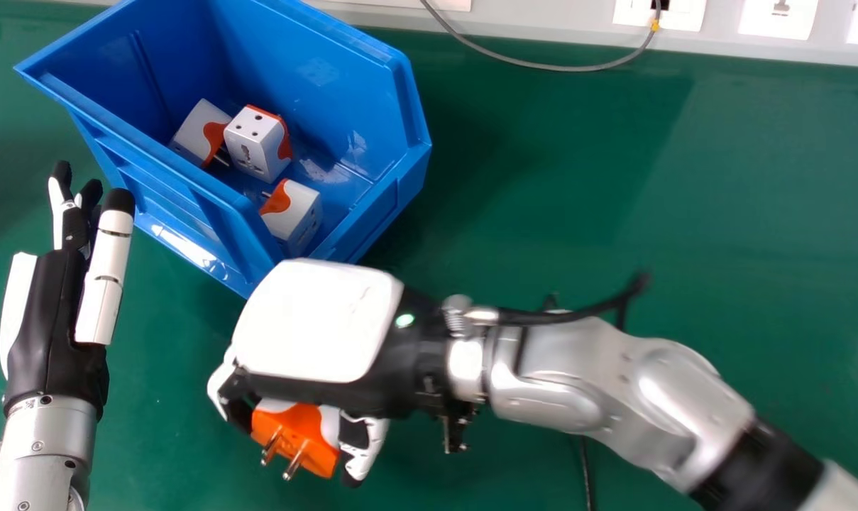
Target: Pick all objects and put in blue box
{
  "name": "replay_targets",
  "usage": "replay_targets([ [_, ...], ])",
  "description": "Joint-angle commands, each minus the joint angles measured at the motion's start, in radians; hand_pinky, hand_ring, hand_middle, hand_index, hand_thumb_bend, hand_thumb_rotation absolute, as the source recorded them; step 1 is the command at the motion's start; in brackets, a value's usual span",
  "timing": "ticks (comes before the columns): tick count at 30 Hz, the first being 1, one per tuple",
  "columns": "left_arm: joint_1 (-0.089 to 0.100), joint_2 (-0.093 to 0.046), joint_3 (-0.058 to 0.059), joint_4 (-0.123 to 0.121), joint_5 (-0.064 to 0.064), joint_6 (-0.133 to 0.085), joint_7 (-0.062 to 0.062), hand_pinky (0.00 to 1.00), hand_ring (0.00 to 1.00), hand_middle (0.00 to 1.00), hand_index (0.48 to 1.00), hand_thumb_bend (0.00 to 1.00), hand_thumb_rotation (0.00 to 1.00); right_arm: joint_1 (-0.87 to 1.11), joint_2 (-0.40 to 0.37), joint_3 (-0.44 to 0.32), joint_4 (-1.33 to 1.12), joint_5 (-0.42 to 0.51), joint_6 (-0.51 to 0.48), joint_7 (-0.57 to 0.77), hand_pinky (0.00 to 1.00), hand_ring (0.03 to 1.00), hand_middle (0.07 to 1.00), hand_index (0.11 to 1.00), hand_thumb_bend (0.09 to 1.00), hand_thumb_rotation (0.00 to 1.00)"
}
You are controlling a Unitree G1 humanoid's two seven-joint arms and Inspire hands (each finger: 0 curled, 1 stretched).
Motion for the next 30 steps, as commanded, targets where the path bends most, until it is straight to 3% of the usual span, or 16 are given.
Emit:
replay_targets([
  [1, 0.000, 0.009, 0.006, -0.015, 0.003, -0.013, 0.004, 1.00, 1.00, 1.00, 1.000, 0.48, 0.96, 0.046, -0.024, -0.069, -0.104, 0.085, 0.046, 0.052, 0.02, 0.059, 0.139, 0.476, 0.507, 0.12],
  [3, 0.001, 0.011, 0.005, -0.019, 0.009, -0.010, 0.004, 1.00, 1.00, 1.00, 1.000, 0.48, 0.96, 0.081, -0.038, -0.105, -0.150, 0.134, 0.081, 0.085, 0.02, 0.054, 0.129, 0.475, 0.505, 0.12],
  [7, -0.002, 0.013, 0.006, -0.015, 0.005, -0.004, 0.002, 1.00, 1.00, 1.00, 1.000, 0.49, 0.96, 0.144, -0.067, -0.167, -0.195, 0.194, 0.100, 0.094, 0.01, 0.048, 0.117, 0.475, 0.506, 0.12],
  [11, 0.000, 0.013, 0.008, -0.023, -0.004, 0.006, -0.003, 1.00, 1.00, 1.00, 1.000, 0.49, 0.96, 0.179, -0.090, -0.219, -0.202, 0.189, 0.092, 0.062, 0.01, 0.046, 0.111, 0.475, 0.507, 0.12],
  [19, -0.011, 0.014, 0.008, -0.007, -0.002, -0.003, -0.002, 1.00, 1.00, 1.00, 1.000, 0.49, 0.95, 0.098, -0.126, -0.326, -0.161, 0.169, 0.094, 0.025, 0.00, 0.046, 0.105, 0.474, 0.503, 0.13],
  [25, -0.021, 0.010, 0.011, 0.006, -0.015, -0.003, -0.006, 1.00, 1.00, 1.00, 1.000, 0.47, 0.96, -0.029, -0.128, -0.345, -0.098, 0.110, 0.152, 0.035, 0.02, 0.061, 0.119, 0.471, 0.496, 0.14],
  [30, -0.033, 0.012, 0.013, 0.024, -0.017, -0.005, -0.008, 1.00, 1.00, 1.00, 1.000, 0.47, 0.96, -0.142, -0.087, -0.319, -0.009, 0.062, 0.175, -0.008, 0.03, 0.066, 0.124, 0.470, 0.494, 0.14],
])
